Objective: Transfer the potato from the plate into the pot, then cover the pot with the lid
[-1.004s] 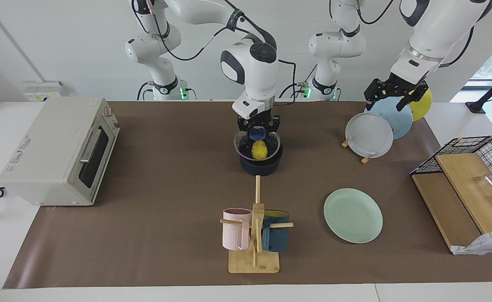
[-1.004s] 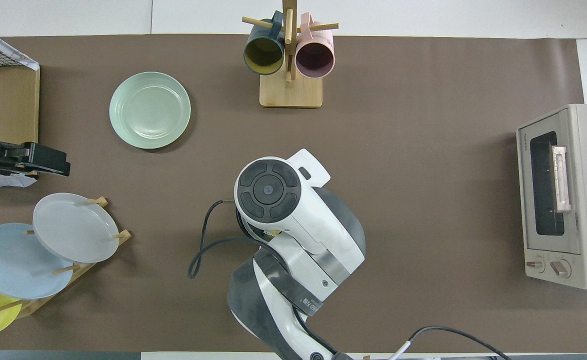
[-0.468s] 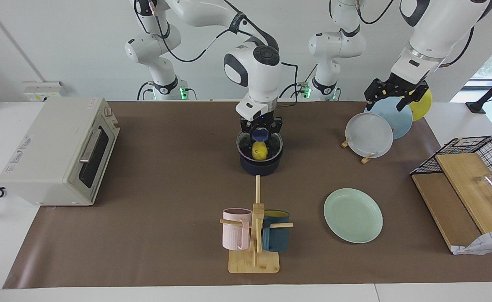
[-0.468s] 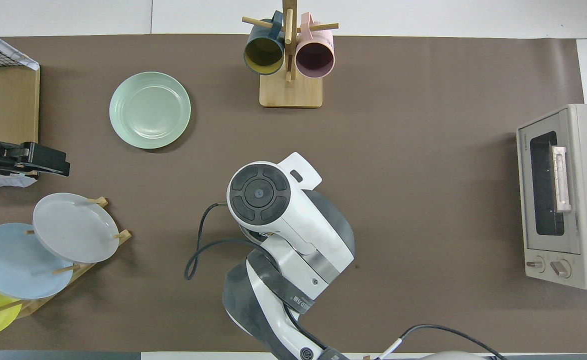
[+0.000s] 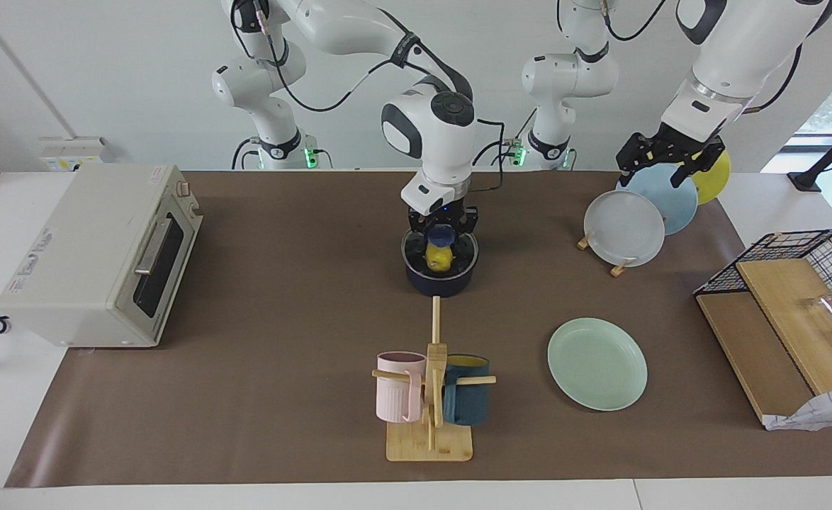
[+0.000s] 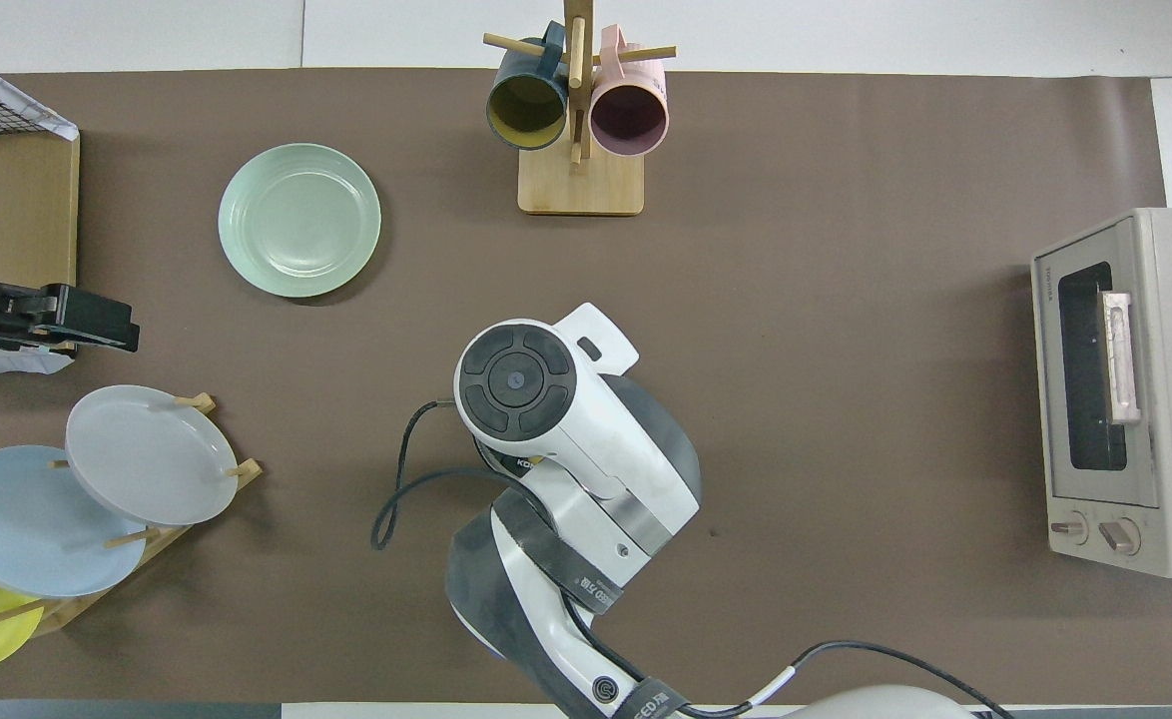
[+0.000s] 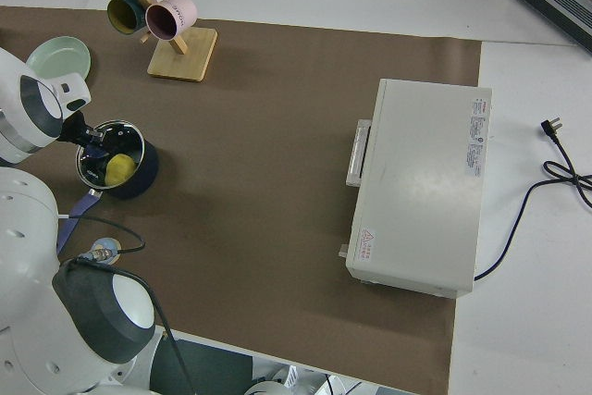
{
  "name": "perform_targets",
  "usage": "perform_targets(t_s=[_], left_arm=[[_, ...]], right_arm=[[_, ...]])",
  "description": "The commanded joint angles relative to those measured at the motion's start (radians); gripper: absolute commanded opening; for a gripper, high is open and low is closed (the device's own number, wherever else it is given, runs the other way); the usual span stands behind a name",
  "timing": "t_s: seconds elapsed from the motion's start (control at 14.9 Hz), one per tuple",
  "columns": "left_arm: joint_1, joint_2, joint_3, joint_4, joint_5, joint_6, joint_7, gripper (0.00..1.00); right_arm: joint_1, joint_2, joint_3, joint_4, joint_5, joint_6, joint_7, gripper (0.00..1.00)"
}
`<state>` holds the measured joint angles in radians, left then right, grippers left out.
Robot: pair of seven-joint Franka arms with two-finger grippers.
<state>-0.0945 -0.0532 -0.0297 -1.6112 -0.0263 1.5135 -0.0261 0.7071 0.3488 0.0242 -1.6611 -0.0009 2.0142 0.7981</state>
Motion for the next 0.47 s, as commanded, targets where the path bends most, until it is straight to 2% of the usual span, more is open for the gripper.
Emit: perform_targets(t_s=[0.0,0.4], left_arm=[[0.015,-0.013,-0.006,0.001,-0.007,-0.018,0.003,1.0],[0.015,-0.013,-0.006,0.001,-0.007,-0.018,0.003,1.0]], right_arm=[[-0.002,-0.001,0.002,0.0,0.002,0.012,0.013,0.0],[0.003,0.009,0.002,-0.005,0.002,0.021,0.013,0.0]])
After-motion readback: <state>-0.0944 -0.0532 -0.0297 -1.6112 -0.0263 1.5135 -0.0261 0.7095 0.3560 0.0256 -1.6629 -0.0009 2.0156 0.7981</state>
